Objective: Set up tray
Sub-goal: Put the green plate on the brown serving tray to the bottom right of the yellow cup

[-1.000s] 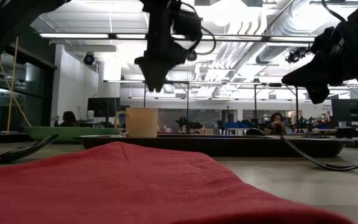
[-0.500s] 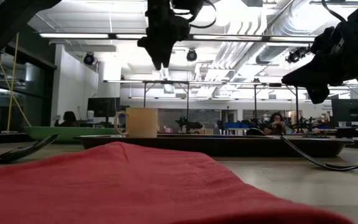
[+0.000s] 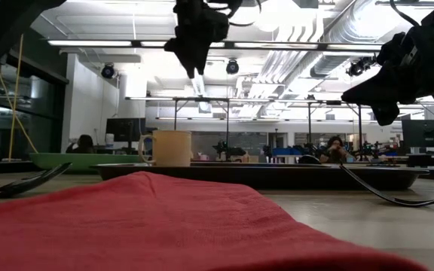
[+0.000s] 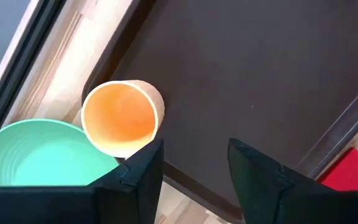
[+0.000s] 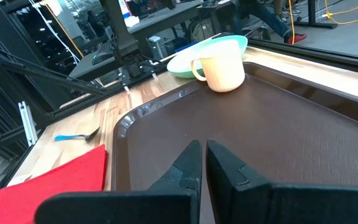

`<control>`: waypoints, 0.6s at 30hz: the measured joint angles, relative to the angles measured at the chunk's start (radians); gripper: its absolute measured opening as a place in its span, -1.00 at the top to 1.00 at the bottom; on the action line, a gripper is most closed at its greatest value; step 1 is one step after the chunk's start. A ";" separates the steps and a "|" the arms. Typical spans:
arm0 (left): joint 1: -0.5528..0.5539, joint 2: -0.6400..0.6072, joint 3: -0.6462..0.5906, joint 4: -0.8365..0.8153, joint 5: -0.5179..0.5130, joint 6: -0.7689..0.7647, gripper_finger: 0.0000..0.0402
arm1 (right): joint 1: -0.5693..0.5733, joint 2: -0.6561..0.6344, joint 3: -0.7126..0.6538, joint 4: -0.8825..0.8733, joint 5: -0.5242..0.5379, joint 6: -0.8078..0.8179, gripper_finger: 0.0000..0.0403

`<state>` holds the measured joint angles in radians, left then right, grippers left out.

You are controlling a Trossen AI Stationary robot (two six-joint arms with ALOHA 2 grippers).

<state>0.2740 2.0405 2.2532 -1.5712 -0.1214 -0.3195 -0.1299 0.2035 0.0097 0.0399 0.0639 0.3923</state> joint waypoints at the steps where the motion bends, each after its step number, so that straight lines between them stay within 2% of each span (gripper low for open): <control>1: 0.000 -0.008 0.000 0.000 0.002 -0.003 -0.03 | 0.000 0.000 0.000 0.000 0.000 0.000 1.00; 13: -0.068 -0.127 -0.002 0.000 0.024 -0.102 -0.03 | 0.000 0.000 0.000 -0.002 0.000 0.000 1.00; 18: -0.115 -0.178 -0.002 0.000 -0.022 -0.154 -0.03 | 0.000 0.000 0.000 -0.002 0.000 0.000 1.00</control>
<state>0.1594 1.8629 2.2509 -1.5711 -0.1433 -0.4737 -0.1299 0.2031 0.0097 0.0383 0.0639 0.3927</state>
